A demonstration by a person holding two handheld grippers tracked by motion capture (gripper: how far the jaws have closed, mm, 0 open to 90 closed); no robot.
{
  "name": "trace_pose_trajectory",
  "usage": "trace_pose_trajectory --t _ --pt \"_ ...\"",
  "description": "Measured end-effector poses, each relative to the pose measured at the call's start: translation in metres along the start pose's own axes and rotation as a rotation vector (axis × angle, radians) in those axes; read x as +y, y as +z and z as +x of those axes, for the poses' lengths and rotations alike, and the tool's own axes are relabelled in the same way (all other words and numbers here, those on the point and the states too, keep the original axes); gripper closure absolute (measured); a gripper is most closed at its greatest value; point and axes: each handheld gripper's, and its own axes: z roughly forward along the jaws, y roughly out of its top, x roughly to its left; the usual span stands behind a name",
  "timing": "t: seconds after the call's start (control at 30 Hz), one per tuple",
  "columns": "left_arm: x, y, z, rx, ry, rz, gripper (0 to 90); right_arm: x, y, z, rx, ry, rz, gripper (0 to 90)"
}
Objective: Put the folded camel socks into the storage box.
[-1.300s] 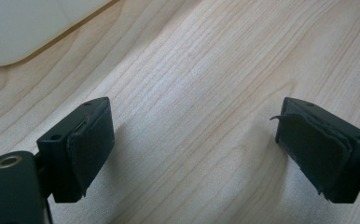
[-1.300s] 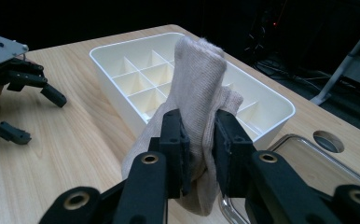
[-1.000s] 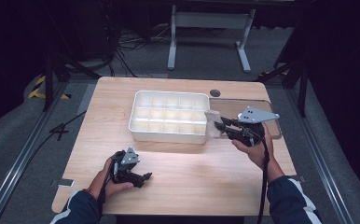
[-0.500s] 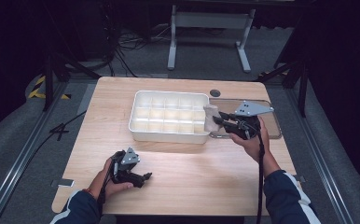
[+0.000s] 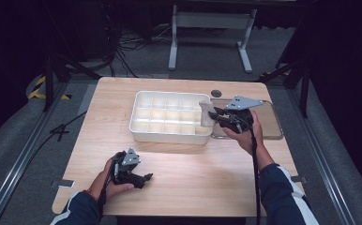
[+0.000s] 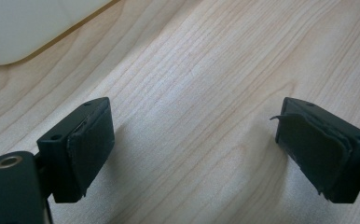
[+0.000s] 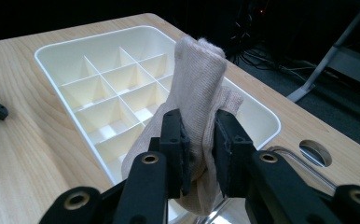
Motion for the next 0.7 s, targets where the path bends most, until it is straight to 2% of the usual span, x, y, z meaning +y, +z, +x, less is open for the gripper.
trace_pose_trajectory --t 0.7 --pt "0.0 0.0 0.0 0.002 -0.002 0.002 11.6 0.001 0.048 -0.006 -0.068 -0.02 0.11 75.1"
